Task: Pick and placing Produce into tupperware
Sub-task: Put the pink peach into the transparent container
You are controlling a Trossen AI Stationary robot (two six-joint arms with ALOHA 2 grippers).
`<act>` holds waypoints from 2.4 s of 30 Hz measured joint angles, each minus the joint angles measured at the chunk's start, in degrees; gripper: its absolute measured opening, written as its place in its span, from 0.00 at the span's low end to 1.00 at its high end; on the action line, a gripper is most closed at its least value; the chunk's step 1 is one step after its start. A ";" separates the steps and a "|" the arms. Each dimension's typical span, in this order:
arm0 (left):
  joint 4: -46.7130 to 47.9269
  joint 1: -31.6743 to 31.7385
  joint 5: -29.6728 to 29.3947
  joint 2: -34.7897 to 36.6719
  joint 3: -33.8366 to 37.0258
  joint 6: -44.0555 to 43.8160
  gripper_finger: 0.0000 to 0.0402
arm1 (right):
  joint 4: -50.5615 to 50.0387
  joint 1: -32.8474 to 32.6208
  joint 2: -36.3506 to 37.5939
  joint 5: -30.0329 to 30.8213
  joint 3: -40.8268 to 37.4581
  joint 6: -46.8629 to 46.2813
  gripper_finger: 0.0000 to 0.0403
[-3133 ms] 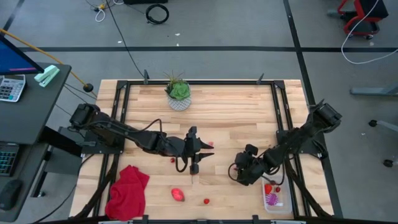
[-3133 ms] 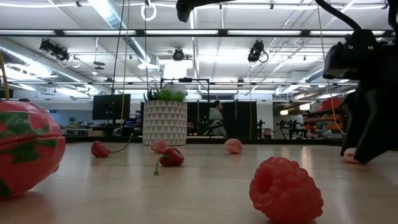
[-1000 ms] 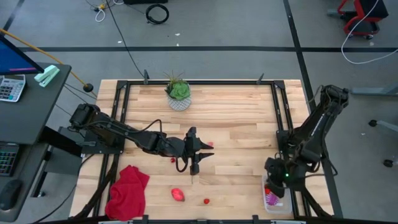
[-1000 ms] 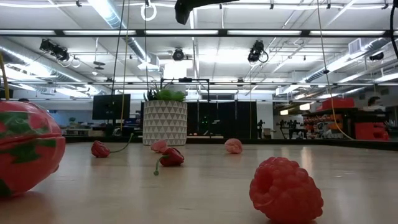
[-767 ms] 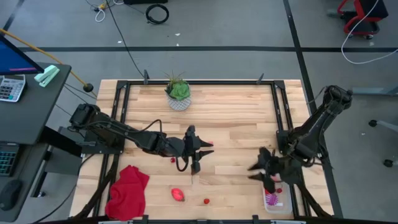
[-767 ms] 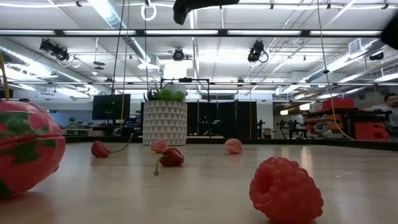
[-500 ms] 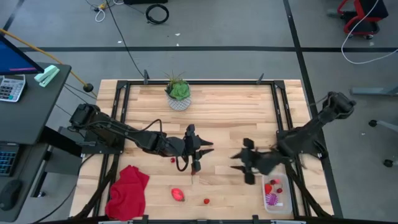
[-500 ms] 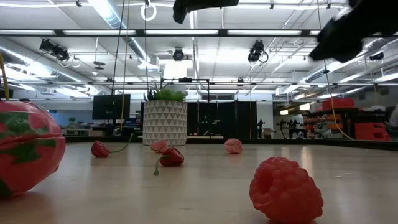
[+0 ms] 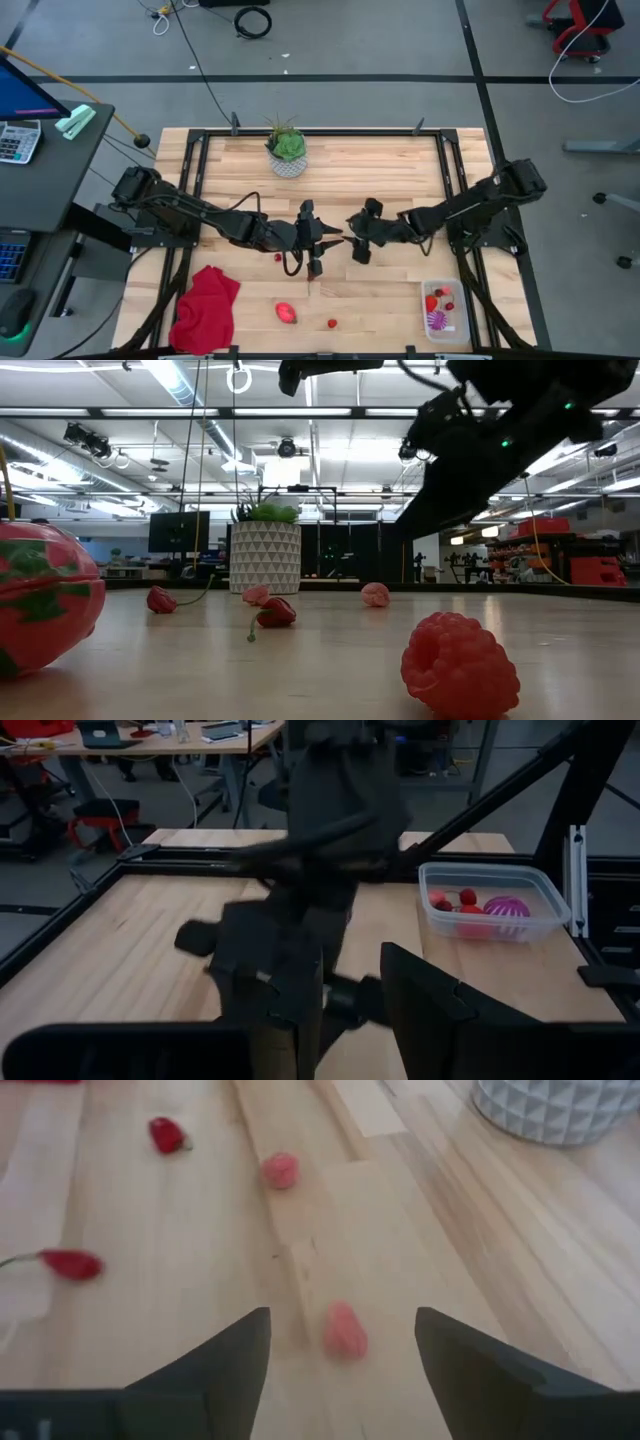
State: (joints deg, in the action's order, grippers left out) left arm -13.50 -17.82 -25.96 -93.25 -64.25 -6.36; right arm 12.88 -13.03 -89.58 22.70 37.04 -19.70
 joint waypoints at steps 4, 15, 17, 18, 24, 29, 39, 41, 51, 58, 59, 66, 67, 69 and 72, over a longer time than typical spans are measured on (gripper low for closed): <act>0.02 0.02 0.00 0.00 0.00 0.19 0.27 | 4.58 1.92 -3.27 -1.32 0.00 -2.75 0.65; -0.07 0.04 0.00 0.00 0.00 0.34 0.27 | 10.84 3.27 -11.56 -1.42 0.00 -7.30 0.64; -0.19 0.04 -0.02 0.00 0.00 1.03 0.27 | 11.64 3.27 -12.59 -1.47 0.00 -7.32 0.64; -0.22 0.06 -0.02 0.00 0.00 1.06 0.27 | 11.89 3.27 -13.02 -1.38 0.00 -7.32 0.63; -0.22 0.06 -0.01 0.00 0.00 1.07 0.27 | 12.66 3.26 -14.76 -1.40 0.00 -7.93 0.60; -0.24 0.06 0.00 0.00 0.00 1.09 0.27 | 12.66 3.23 -15.35 -1.65 0.02 -9.82 0.53; -0.26 0.06 0.00 0.00 0.00 1.10 0.27 | 12.48 3.23 -15.17 -1.67 0.02 -9.17 0.31; -0.26 0.06 -0.02 0.00 0.00 1.08 0.27 | 12.51 3.23 -15.15 -1.64 0.02 -8.78 0.27; -0.23 0.06 0.00 0.00 0.00 1.13 0.27 | 12.17 3.12 -14.23 -1.91 -0.02 -8.27 0.21; 0.07 0.06 0.00 0.00 0.00 1.11 0.27 | 6.82 3.08 -4.98 -3.66 -0.02 -7.34 0.21; 0.09 0.06 0.00 0.00 0.00 1.11 0.27 | 4.63 2.86 -2.99 -4.63 -0.02 -7.83 0.21; 0.11 0.06 0.00 0.00 0.00 1.06 0.27 | -15.65 -2.83 12.61 -16.72 -0.02 -16.55 0.21; 0.11 0.06 0.00 0.00 0.00 1.06 0.27 | -18.43 -4.40 14.84 -18.66 -0.02 -18.67 0.20; 0.09 0.08 0.00 0.00 0.00 1.06 0.27 | -22.97 -8.32 19.02 -22.19 -0.02 -23.82 0.20; 0.11 0.06 0.00 0.00 0.00 1.04 0.27 | -27.05 -15.65 24.46 -24.34 -0.02 -32.62 0.20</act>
State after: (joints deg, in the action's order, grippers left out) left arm -13.39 -17.76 -25.96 -93.25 -64.25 -5.32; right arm -14.17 -28.69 -65.12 -1.64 37.01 -52.32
